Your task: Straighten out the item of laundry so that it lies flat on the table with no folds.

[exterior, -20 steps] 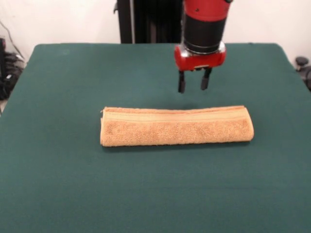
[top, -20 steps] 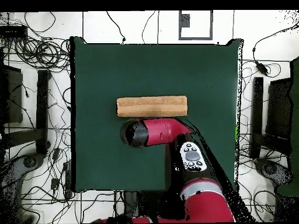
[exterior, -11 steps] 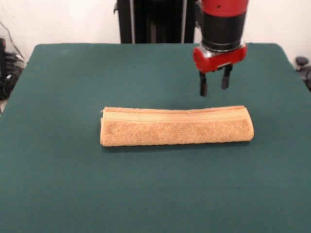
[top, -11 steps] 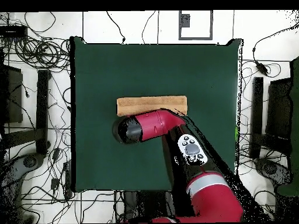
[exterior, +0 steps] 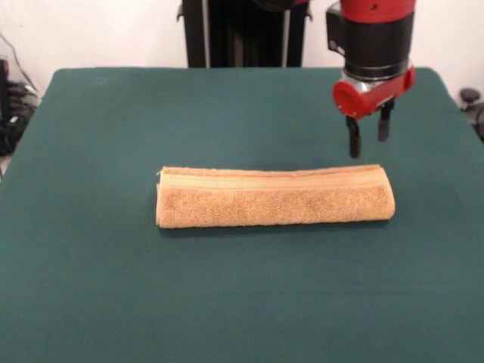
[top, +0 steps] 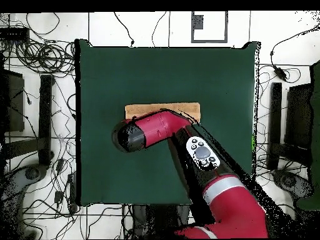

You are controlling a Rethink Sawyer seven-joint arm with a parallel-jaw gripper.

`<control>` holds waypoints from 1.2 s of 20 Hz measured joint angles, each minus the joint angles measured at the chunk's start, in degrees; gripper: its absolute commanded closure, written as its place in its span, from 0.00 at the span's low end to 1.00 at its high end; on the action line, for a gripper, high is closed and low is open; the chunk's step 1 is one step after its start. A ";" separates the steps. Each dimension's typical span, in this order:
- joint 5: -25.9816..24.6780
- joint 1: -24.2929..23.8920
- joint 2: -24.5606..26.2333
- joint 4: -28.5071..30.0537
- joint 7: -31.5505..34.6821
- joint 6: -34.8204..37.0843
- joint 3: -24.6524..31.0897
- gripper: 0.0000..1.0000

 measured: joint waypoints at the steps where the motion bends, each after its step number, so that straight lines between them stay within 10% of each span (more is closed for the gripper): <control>1: -0.49 -0.30 0.21 -0.02 -0.11 -0.01 0.60 0.00; 24: -9.94 -2.51 8.54 -0.04 -0.11 -1.13 2.85 0.00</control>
